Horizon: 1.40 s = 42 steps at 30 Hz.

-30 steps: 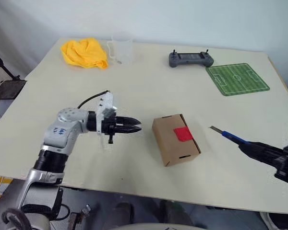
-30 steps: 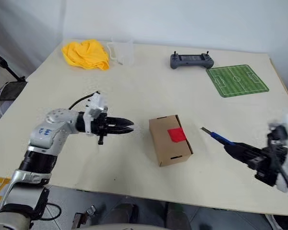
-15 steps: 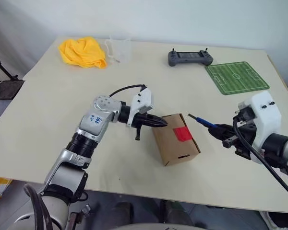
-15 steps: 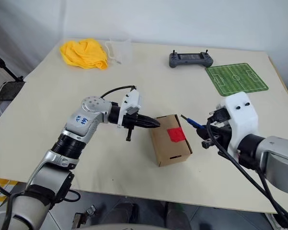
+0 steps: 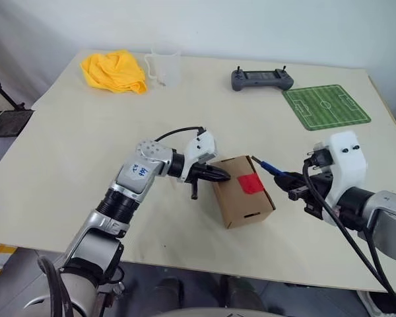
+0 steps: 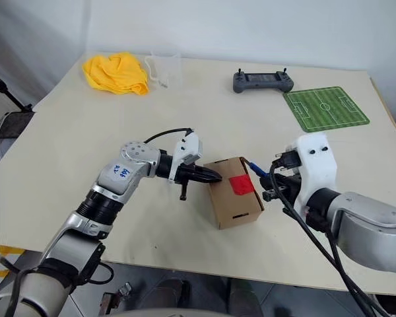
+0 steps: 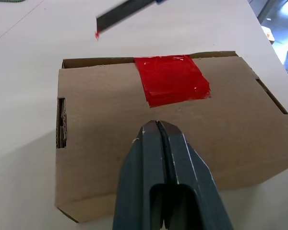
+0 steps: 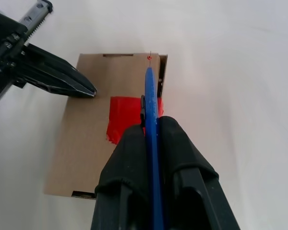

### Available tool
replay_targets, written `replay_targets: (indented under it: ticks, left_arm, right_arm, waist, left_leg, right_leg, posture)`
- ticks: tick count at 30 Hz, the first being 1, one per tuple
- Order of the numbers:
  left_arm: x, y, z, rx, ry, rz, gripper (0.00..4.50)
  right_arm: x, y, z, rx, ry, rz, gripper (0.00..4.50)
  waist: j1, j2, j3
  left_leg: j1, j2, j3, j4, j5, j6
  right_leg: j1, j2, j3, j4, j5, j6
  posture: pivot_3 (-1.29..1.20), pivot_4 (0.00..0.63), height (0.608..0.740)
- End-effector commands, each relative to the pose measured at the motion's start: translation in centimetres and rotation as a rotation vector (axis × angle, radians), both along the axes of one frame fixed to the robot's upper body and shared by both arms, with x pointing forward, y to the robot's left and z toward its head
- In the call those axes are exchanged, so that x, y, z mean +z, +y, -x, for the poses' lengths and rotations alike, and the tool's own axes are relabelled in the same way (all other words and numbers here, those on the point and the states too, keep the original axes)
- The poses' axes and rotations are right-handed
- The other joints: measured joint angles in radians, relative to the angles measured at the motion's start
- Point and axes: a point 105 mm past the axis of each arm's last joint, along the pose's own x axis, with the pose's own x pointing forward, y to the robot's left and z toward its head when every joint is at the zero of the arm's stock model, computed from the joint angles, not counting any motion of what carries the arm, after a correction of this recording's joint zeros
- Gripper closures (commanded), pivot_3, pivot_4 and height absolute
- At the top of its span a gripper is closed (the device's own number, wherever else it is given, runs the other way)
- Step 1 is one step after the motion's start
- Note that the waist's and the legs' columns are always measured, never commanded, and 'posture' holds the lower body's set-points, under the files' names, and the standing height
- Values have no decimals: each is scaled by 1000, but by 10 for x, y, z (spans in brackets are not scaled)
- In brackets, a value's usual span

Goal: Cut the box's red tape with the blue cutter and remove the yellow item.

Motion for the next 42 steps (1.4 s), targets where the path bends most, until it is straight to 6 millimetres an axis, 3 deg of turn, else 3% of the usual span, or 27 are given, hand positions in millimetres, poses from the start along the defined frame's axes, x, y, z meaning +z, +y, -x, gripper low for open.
replay_targets:
  ticks: [1,19,42]
  left_arm:
    - [-5,-5,5,2,0,-21,4500]
    - [-5,-13,19,-10,23,-28,4500]
    - [-2,-15,21,-10,25,-37,4500]
  right_arm:
    - [1,6,0,-8,-12,-22,4398]
    - [-9,7,-8,-35,30,-7,4398]
    - [-22,-2,-12,-112,82,-41,4398]
  waist:
    - [0,0,0]
    - [-1,1,-1]
    - [-1,1,-1]
  left_leg:
    - [0,0,0,0,0,0]
    - [-2,0,-2,5,0,1]
    - [-3,0,-2,7,-1,1]
  right_leg:
    - [0,0,0,0,0,0]
    - [0,0,-2,6,0,0]
    - [0,0,-2,8,0,0]
  posture:
    - [0,150,740]
    - [0,150,740]
    - [0,150,740]
